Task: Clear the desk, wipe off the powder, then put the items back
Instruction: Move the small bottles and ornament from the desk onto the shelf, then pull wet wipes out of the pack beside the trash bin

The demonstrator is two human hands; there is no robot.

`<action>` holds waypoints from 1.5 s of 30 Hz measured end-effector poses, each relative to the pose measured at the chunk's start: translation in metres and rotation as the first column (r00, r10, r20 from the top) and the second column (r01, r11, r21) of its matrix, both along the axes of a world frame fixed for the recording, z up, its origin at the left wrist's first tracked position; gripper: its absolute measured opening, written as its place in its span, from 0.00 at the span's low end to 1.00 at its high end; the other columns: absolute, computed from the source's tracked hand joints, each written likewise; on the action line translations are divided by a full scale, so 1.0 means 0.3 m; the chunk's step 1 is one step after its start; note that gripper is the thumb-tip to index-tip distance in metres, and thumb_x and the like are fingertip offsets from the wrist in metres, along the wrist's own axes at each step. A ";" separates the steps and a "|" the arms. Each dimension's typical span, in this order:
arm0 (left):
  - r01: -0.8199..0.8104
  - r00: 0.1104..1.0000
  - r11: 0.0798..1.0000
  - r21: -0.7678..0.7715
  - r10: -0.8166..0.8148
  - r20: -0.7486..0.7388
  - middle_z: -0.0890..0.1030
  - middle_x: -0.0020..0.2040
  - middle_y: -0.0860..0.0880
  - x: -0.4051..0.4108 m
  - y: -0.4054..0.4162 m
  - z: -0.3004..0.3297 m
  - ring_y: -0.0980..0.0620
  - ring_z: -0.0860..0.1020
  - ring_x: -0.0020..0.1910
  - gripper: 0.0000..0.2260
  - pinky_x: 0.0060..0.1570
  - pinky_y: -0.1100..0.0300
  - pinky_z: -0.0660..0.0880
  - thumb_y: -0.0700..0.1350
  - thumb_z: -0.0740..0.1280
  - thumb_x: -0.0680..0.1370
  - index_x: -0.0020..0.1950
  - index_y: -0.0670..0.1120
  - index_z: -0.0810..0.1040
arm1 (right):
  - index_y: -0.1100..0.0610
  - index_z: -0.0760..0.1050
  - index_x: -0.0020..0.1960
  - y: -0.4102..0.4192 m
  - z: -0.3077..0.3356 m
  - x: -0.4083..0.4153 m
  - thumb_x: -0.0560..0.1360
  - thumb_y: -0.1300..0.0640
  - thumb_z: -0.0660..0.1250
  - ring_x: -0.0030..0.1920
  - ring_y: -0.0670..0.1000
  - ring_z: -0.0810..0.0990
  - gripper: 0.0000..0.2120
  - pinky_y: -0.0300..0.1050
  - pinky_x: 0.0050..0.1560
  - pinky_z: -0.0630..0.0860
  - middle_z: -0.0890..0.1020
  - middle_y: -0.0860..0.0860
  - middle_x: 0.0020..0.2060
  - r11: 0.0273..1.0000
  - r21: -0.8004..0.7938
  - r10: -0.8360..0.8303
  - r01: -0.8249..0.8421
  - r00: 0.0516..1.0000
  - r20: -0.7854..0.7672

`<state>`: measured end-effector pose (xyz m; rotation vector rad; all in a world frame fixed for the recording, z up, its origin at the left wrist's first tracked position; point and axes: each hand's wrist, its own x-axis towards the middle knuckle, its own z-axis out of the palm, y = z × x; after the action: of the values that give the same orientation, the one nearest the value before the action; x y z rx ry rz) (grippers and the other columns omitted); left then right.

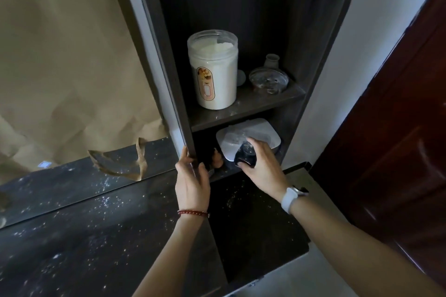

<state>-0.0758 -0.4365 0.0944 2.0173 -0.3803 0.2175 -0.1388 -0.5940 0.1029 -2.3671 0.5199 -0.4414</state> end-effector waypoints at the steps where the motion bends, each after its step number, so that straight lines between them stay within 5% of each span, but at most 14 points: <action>1: -0.014 1.000 1.000 -0.013 0.014 0.005 0.69 0.69 0.45 0.009 0.003 -0.003 0.44 0.77 0.57 0.13 0.46 0.55 0.73 0.37 0.63 0.76 0.58 0.37 0.64 | 0.56 0.60 0.70 -0.007 -0.002 0.033 0.72 0.55 0.69 0.66 0.54 0.66 0.30 0.46 0.66 0.65 0.69 0.56 0.63 1.000 -0.021 0.021 -0.022 1.000 -0.013; 6: 0.070 0.997 0.995 0.067 -0.072 0.036 0.72 0.67 0.40 0.086 0.008 -0.005 0.41 0.75 0.60 0.27 0.55 0.52 0.73 0.40 0.61 0.77 0.73 0.49 0.53 | 0.59 0.63 0.68 -0.027 -0.051 0.126 0.71 0.56 0.70 0.64 0.58 0.67 0.29 0.51 0.65 0.65 0.72 0.59 0.61 0.985 -0.149 0.077 -0.090 0.993 -0.088; 10: 0.112 0.992 0.991 0.077 -0.115 0.042 0.67 0.70 0.41 0.098 -0.001 -0.023 0.40 0.73 0.62 0.29 0.58 0.46 0.74 0.38 0.58 0.78 0.70 0.57 0.46 | 0.59 0.67 0.66 -0.038 -0.077 0.148 0.68 0.54 0.72 0.59 0.60 0.71 0.29 0.56 0.59 0.69 0.76 0.58 0.56 0.948 -0.317 0.010 -0.037 0.996 -0.086; 17: 0.115 0.992 0.992 0.043 -0.117 0.051 0.64 0.72 0.43 0.101 -0.008 -0.039 0.43 0.69 0.67 0.28 0.63 0.45 0.71 0.38 0.57 0.78 0.70 0.56 0.47 | 0.59 0.67 0.67 -0.059 -0.068 0.182 0.66 0.57 0.75 0.52 0.66 0.73 0.32 0.58 0.50 0.73 0.75 0.62 0.53 0.895 -0.445 -0.080 0.022 0.990 -0.114; 23: 0.103 0.995 0.990 0.096 -0.101 -0.017 0.59 0.72 0.40 0.081 0.006 -0.071 0.41 0.64 0.69 0.31 0.65 0.50 0.68 0.38 0.63 0.76 0.74 0.47 0.50 | 0.59 0.55 0.73 -0.049 -0.070 0.161 0.69 0.55 0.71 0.66 0.65 0.65 0.39 0.59 0.62 0.66 0.67 0.64 0.66 0.927 -0.371 -0.110 0.063 0.988 -0.107; 27: 0.100 0.968 0.958 0.268 -0.031 -0.250 0.53 0.74 0.38 -0.051 0.033 -0.152 0.39 0.55 0.72 0.35 0.68 0.46 0.59 0.43 0.66 0.74 0.74 0.42 0.50 | 0.60 0.57 0.72 0.035 -0.149 -0.041 0.75 0.52 0.60 0.70 0.61 0.62 0.29 0.56 0.70 0.60 0.66 0.61 0.69 0.961 -0.211 -0.180 0.181 0.983 0.025; 31: 0.425 0.868 0.775 0.468 -0.202 -0.454 0.50 0.76 0.45 -0.254 0.002 -0.235 0.45 0.50 0.74 0.31 0.70 0.47 0.55 0.50 0.61 0.76 0.74 0.48 0.49 | 0.62 0.70 0.65 0.108 -0.301 -0.379 0.74 0.49 0.53 0.65 0.62 0.69 0.25 0.58 0.64 0.68 0.76 0.60 0.61 0.953 -0.039 -0.304 0.301 0.943 -0.137; 34: 0.623 0.780 0.533 0.573 -0.367 -0.507 0.50 0.76 0.47 -0.381 -0.077 -0.269 0.47 0.49 0.74 0.28 0.71 0.48 0.53 0.51 0.58 0.77 0.74 0.50 0.50 | 0.63 0.74 0.60 0.127 -0.355 -0.652 0.75 0.56 0.58 0.57 0.62 0.75 0.17 0.50 0.59 0.69 0.79 0.61 0.54 0.870 0.045 -0.468 0.491 0.852 -0.234; 39: 0.747 0.589 0.201 0.634 -0.644 -0.489 0.55 0.75 0.47 -0.664 -0.255 -0.268 0.46 0.52 0.74 0.25 0.72 0.48 0.55 0.52 0.56 0.78 0.74 0.48 0.53 | 0.62 0.76 0.58 0.166 -0.347 -1.101 0.74 0.65 0.63 0.59 0.62 0.74 0.13 0.56 0.61 0.69 0.80 0.60 0.53 0.600 0.029 -0.771 0.800 0.587 -0.248; 45: 0.768 0.215 -0.147 0.623 -0.857 -0.468 0.54 0.75 0.46 -1.235 -0.409 -0.254 0.46 0.53 0.74 0.24 0.72 0.49 0.54 0.50 0.55 0.79 0.74 0.48 0.53 | 0.62 0.78 0.54 0.280 -0.329 -1.653 0.70 0.57 0.59 0.53 0.63 0.78 0.17 0.58 0.55 0.74 0.82 0.59 0.49 0.210 0.006 -0.953 0.978 0.206 -0.224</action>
<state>-0.4464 -0.5593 0.0181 2.0528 -2.1432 -0.8851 -0.6346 -0.5101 0.0043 -1.5825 2.1250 -0.6869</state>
